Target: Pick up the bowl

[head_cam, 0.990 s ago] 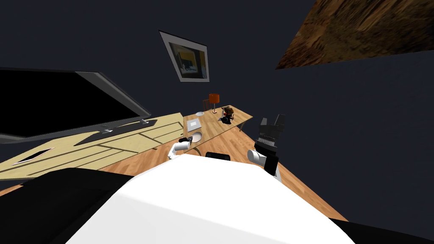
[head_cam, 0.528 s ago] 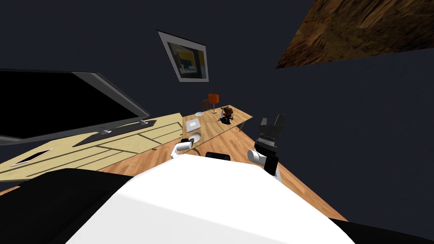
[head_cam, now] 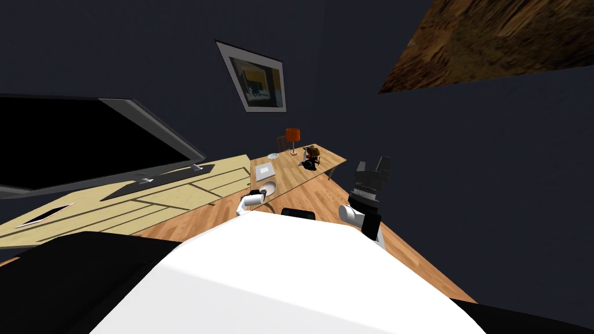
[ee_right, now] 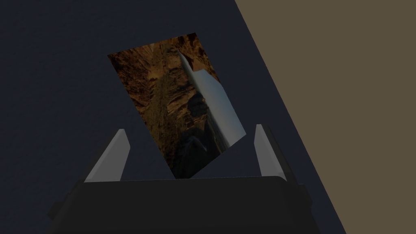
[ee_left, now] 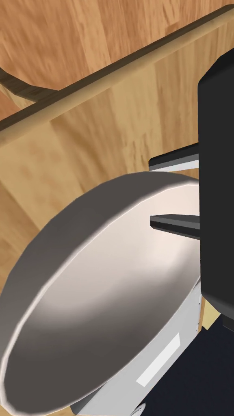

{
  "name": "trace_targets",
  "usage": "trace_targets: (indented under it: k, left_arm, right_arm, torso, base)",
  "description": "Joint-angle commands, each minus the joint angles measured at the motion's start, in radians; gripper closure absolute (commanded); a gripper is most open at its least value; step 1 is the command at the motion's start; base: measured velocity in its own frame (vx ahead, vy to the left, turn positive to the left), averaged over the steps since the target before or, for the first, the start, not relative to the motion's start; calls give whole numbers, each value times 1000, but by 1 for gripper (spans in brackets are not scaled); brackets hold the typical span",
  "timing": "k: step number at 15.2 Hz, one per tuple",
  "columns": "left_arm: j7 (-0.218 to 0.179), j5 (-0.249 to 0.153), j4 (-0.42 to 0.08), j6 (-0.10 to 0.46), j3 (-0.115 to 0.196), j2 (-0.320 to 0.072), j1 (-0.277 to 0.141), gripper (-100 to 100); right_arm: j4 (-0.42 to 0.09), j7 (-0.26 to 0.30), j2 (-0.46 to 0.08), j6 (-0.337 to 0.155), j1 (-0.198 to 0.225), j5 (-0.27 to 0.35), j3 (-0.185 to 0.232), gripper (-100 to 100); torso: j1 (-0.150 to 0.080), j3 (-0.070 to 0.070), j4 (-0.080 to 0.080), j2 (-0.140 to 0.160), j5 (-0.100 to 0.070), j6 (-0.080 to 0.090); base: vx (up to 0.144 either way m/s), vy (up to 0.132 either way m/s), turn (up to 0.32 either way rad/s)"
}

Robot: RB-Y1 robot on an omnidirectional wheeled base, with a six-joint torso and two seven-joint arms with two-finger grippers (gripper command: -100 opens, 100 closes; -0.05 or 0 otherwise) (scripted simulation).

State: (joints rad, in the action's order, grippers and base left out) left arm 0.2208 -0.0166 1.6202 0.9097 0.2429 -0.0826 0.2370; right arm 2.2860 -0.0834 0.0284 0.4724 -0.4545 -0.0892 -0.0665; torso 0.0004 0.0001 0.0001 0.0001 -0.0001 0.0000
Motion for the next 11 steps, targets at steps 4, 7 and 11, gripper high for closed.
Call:
trace_targets:
  k: [4,7,11]
  left_arm:
    - [6,-4,35,22,3,2,14,100]
    - [12,-9,71,46,6,4,28,100]
    - [15,-12,88,58,8,5,34,100]
  right_arm:
    - [0,0,0,0,0,0,0,0]
    - [0,0,0,0,0,0,0,0]
    - [0,0,0,0,0,0,0,0]
  torso:
    - [0,0,0,0,0,0]
    - [-2,1,1,2,0,0]
    - [-3,2,2,2,-1,0]
  base:
    - [-1,-3,-3]
    - [-7,-26,-6]
    - [-6,-21,-4]
